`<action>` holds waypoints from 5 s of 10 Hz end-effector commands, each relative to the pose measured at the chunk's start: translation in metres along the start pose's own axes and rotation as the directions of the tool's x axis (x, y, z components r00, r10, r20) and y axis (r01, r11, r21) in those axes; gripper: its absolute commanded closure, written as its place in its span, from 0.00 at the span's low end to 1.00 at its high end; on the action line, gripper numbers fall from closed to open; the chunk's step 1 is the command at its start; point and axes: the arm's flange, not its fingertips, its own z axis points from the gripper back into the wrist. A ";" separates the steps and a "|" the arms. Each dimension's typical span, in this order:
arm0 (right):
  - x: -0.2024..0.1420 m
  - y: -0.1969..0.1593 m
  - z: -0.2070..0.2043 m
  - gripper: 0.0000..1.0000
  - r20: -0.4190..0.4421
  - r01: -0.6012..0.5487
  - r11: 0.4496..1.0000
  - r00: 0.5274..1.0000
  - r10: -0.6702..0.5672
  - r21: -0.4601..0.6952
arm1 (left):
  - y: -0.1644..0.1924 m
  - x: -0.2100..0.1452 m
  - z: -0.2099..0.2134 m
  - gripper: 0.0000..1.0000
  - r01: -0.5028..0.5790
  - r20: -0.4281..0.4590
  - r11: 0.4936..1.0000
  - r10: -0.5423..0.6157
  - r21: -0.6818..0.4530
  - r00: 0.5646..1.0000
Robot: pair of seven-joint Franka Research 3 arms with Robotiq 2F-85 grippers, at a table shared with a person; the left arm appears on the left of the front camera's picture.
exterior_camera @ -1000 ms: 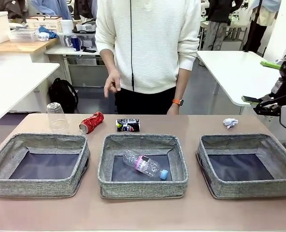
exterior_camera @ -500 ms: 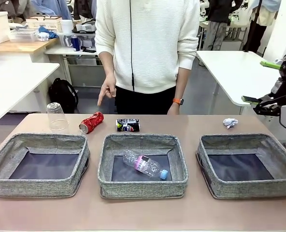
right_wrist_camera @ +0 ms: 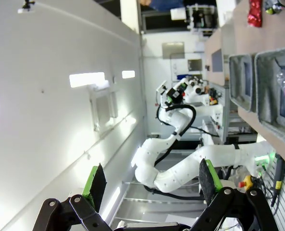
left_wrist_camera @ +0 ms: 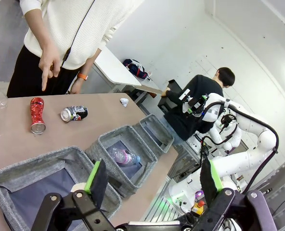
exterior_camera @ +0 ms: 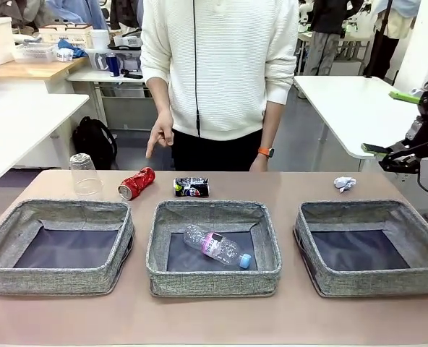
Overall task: Sort the waste into the appropriate baskets.
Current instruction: Pick up the waste item pointed out by the person.
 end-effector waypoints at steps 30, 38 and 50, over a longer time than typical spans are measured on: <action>-0.002 -0.002 0.002 0.00 -0.017 -0.022 1.000 1.000 0.022 -0.005 | 0.280 0.044 -0.460 0.00 0.429 -0.761 0.650 0.397 0.628 0.514; -0.002 -0.002 0.002 0.00 -0.017 -0.022 1.000 1.000 0.022 -0.005 | 0.288 0.033 -0.463 0.57 0.372 -0.750 0.679 0.419 0.633 0.512; -0.002 -0.002 0.002 0.00 -0.017 -0.022 1.000 1.000 0.022 -0.005 | 0.251 0.037 -0.452 1.00 0.341 -0.680 0.611 0.493 0.715 0.543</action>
